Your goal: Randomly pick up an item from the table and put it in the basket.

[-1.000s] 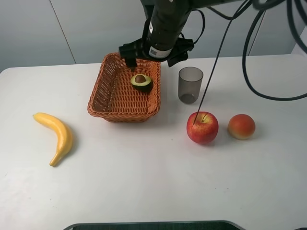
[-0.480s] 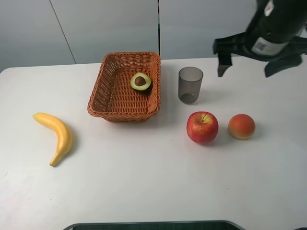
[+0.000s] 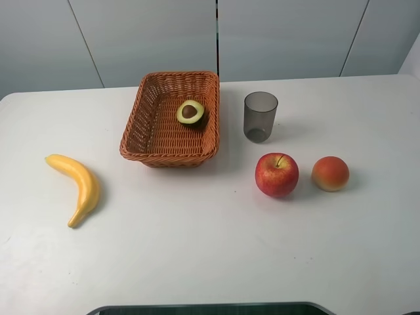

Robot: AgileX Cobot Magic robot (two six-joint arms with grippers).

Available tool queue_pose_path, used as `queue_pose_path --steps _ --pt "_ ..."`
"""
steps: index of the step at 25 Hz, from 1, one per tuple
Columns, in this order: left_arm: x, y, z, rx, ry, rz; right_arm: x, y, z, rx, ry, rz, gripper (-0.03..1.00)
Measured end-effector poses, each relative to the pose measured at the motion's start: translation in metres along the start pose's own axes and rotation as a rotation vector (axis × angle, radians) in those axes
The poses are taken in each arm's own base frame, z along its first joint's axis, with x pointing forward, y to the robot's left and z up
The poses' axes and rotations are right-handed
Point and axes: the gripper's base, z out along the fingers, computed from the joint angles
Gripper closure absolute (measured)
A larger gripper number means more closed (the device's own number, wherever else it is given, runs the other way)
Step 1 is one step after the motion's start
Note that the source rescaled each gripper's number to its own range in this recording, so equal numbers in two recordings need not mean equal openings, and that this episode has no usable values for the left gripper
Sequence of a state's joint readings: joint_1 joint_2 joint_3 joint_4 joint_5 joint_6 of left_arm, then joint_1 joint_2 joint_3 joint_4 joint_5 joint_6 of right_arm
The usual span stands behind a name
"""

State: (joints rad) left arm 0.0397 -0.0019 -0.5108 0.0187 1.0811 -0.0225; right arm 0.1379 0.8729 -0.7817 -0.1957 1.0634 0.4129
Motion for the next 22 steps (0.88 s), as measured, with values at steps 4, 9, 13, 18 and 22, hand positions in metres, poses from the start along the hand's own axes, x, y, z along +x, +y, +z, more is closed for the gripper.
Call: queue_pose_path --steps 4,9,13,18,22 --pt "0.000 0.000 0.000 0.000 0.000 0.000 0.021 -0.013 -0.032 -0.026 -0.105 -0.042 -0.03" --pt "0.000 0.000 0.000 0.000 0.000 0.000 0.053 -0.031 -0.071 -0.072 -0.297 -0.053 -0.03" --pt "0.000 0.000 0.000 0.000 0.000 0.000 0.078 -0.041 -0.088 -0.108 -0.416 -0.067 -0.03" --pt "0.000 0.000 0.000 0.000 0.000 0.000 0.109 -0.043 -0.075 -0.168 -0.445 -0.104 -0.03" --pt "0.000 0.000 0.000 0.000 0.000 0.000 0.129 -0.041 -0.061 -0.227 -0.463 -0.148 -0.03"
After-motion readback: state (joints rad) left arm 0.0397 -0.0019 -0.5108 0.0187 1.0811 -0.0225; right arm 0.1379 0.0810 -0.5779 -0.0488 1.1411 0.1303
